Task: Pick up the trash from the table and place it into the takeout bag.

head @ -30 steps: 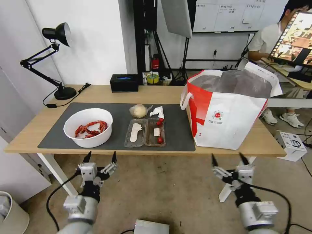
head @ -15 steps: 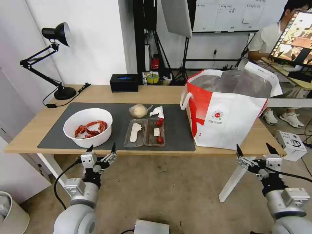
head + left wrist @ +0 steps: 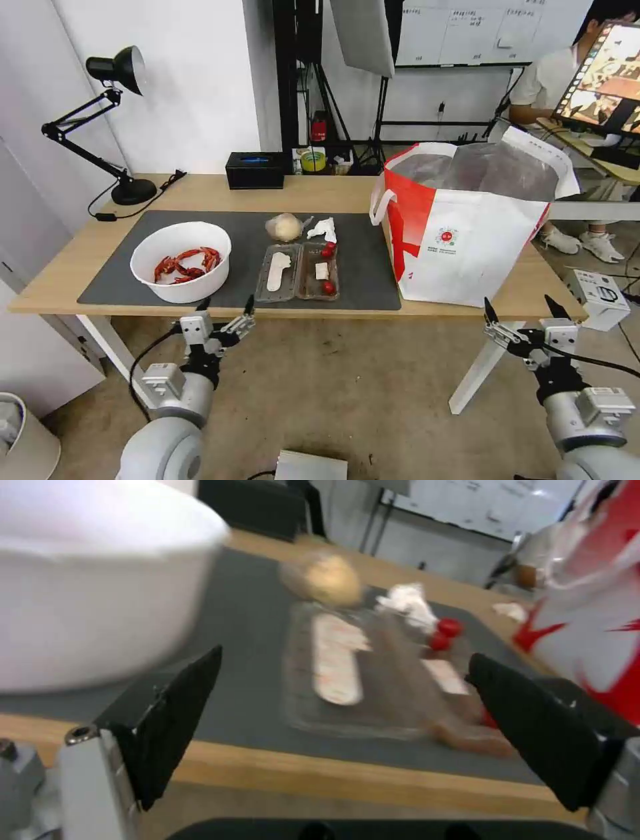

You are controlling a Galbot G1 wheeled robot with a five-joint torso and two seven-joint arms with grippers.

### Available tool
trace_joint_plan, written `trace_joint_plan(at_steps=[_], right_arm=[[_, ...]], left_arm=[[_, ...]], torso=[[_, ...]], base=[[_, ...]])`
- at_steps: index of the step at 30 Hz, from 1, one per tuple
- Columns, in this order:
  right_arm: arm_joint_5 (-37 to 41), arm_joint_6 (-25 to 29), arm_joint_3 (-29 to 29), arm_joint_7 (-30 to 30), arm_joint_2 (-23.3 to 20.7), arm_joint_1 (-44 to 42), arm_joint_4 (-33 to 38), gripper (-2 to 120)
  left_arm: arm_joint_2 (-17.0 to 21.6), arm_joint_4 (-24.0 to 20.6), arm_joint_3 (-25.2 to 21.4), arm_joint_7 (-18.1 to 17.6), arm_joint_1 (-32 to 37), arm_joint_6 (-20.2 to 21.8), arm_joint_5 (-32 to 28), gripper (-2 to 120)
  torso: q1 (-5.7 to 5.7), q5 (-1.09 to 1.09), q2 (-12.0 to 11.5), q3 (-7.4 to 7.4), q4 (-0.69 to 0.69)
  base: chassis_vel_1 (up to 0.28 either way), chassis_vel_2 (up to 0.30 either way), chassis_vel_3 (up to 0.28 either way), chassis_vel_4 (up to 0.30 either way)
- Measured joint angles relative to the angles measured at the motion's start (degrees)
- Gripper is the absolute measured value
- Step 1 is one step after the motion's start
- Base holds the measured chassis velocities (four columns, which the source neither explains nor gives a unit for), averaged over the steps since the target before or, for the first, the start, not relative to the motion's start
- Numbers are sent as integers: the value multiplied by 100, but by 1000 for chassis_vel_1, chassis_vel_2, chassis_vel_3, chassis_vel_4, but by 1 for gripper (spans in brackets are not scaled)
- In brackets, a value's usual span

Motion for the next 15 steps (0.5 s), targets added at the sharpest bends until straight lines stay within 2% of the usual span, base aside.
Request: trace_joint_plan(at_steps=[2,4,6,7,10,11,13,14,15], right_arm=[[1,9,6,-9,-14,-9,-20,100],[1,12,9,-11,-14,-17,-24,100],[0,21,11,-14,-9,-32,-35,100],[0,21,11,-14,-9,-32,-35,100],[-21,40,11,-16,20,-43,-57,100],[-21,40,11,-16,20,-43,-57,100],[-34,52,9,-16,40,-53,-68,100],[-34,52,9,-16,40,-53,-68,100],[-46,75,8,-16,51,-61,-81,100]], left_arm=[[5,14,216,-148,-198,127,-518,100],[0,13,285,-216,-257,178,-738,100],[-27,-32,439,-456,-374,330,-1368,100],[-27,-32,439,-456,-374,330,-1368,100],[-180,-175,650,-1006,-585,585,-2666,100],[-180,-175,650,-1006,-585,585,-2666,100],[-321,-197,727,-1342,-752,638,-3319,100],[-321,-197,727,-1342,-752,638,-3319,100],[-434,-197,746,-1551,-866,674,-3620,100]], torso=[[0,0,0,0,0],[0,1,0,0,-1],[0,0,0,0,0],[0,0,0,0,0],[0,1,0,0,0],[0,1,0,0,0],[0,1,0,-1,0],[0,1,0,-1,0],[0,0,0,0,0]], base=[[0,0,0,0],[0,0,0,0],[0,0,0,0],[0,0,0,0],[0,0,0,0],[0,0,0,0],[0,0,0,0],[0,0,0,0],[0,0,0,0]])
